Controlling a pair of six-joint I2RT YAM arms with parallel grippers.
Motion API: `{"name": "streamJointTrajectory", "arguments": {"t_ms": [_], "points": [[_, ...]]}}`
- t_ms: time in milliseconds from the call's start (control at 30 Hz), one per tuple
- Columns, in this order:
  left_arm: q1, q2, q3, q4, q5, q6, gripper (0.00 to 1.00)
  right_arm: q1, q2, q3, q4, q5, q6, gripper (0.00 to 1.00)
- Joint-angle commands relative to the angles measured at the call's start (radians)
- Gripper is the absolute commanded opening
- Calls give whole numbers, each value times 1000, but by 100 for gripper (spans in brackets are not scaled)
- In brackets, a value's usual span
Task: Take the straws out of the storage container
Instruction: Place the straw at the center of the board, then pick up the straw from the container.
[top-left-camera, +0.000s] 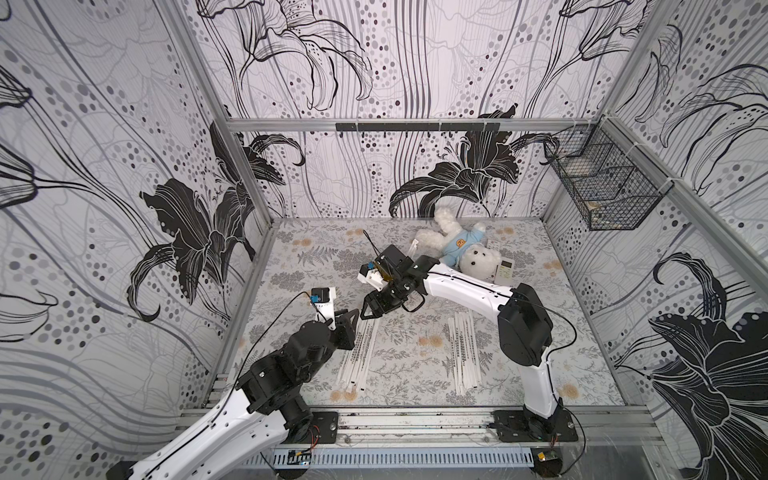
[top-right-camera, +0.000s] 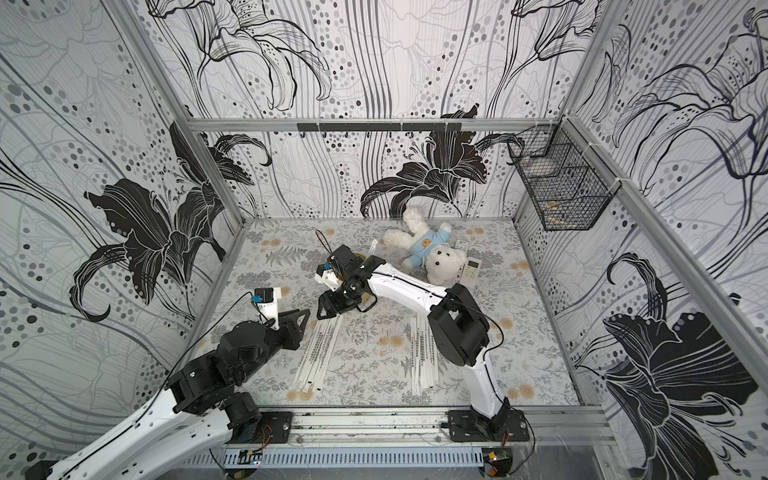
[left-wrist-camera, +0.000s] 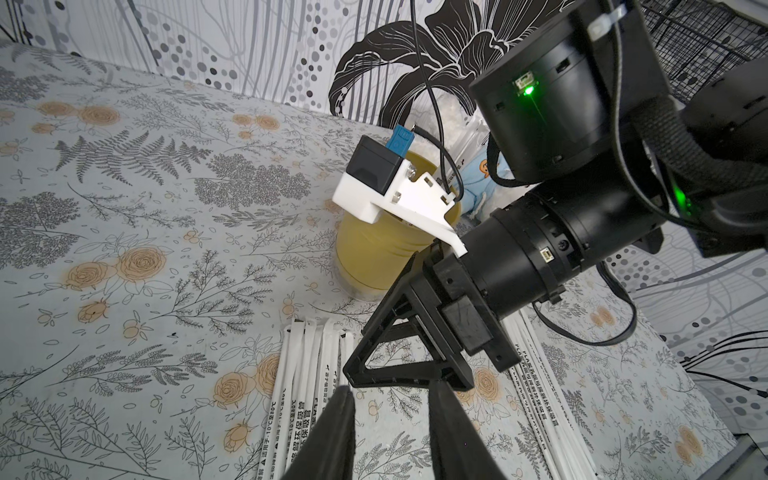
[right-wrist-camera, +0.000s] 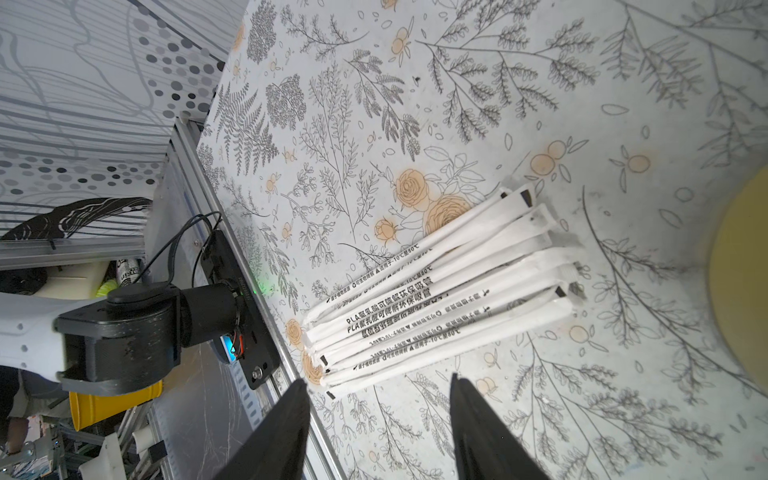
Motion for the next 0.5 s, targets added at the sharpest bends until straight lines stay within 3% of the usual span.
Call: {"name": "streamJointTrajectory", "arguments": {"t_ms": [0,267,467], "points": [[0,18,-20,107,8,52,35,4,-102,25,-29,55,-39,58],[-2,179,24,313,41,199,35,-39,-320,-39,-41,320,-84,55],[-2,316,48,551,109,341,37,-126,-517,-192,36,427,-106,52]]}}
